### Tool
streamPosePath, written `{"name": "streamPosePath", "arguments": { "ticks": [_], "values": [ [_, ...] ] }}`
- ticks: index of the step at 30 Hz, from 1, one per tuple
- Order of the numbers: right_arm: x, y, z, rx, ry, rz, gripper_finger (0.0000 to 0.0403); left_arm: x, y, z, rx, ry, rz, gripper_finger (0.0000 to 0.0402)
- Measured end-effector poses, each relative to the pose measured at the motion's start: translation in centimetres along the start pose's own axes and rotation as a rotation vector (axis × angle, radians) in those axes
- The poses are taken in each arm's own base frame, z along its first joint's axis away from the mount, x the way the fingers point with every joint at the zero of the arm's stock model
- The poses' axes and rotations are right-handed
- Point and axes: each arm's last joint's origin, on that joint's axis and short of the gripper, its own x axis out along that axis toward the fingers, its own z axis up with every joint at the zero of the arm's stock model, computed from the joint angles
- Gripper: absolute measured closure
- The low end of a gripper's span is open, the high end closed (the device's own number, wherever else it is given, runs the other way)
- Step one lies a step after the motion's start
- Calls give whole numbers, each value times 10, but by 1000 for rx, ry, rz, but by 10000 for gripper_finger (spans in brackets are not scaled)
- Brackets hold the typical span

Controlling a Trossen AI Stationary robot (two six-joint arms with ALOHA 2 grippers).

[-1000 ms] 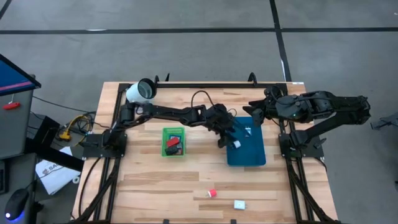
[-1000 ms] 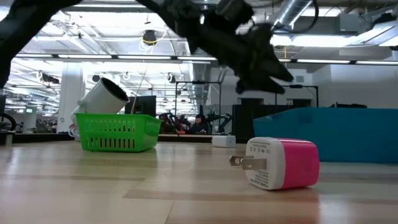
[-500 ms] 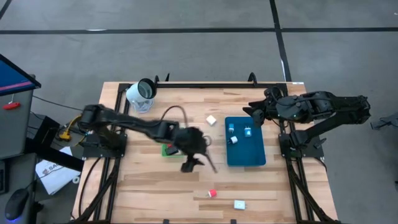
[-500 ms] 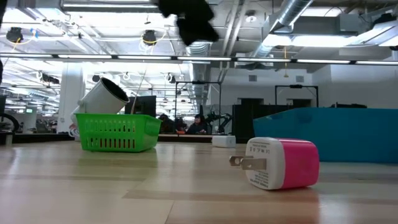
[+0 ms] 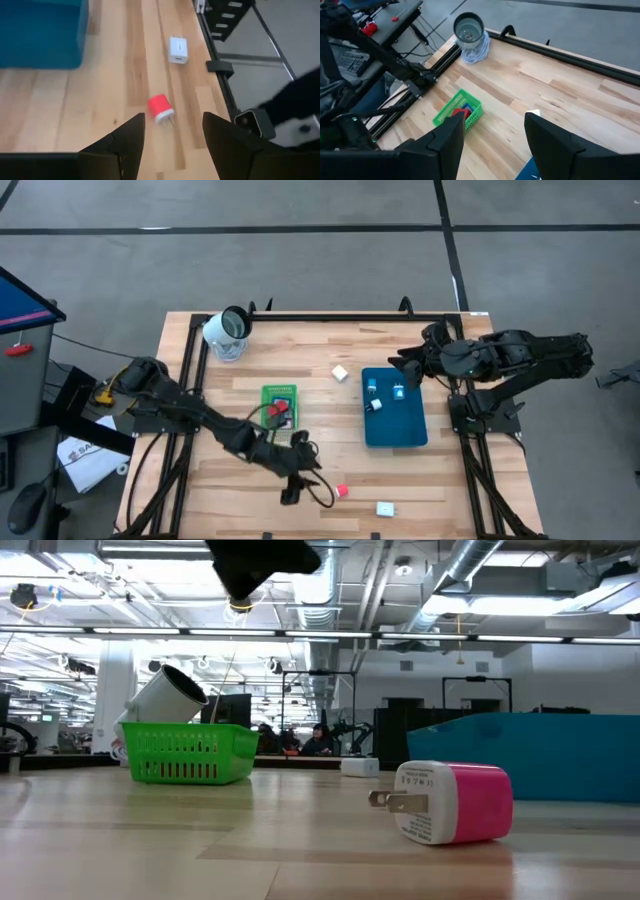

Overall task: Pick & Place Office items
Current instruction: Put the pink charger adapter into the blue bin

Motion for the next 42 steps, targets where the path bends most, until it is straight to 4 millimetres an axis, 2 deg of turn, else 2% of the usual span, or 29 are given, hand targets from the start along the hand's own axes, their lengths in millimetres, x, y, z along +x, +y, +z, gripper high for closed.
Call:
{"name": "streamPosePath", "arguments": {
  "ticks": [7,14,17,19,25,42],
  "values": [
    [4,13,-13,-61,41,24,204,37,-23,-4,-115,-106,79,208],
    [4,23,-24,-105,79,56,204,101,-34,-18,-85,-55,117,207],
    [3,26,-27,-106,87,67,204,118,-38,-28,-48,-3,186,207],
    [1,27,-29,-107,94,77,204,121,-38,-34,-27,31,256,207],
    [-5,29,-33,-115,97,99,204,122,-37,-34,-55,21,282,207],
    [-7,30,-35,-119,99,108,204,127,-38,-37,-109,13,253,207]
  ]
}}
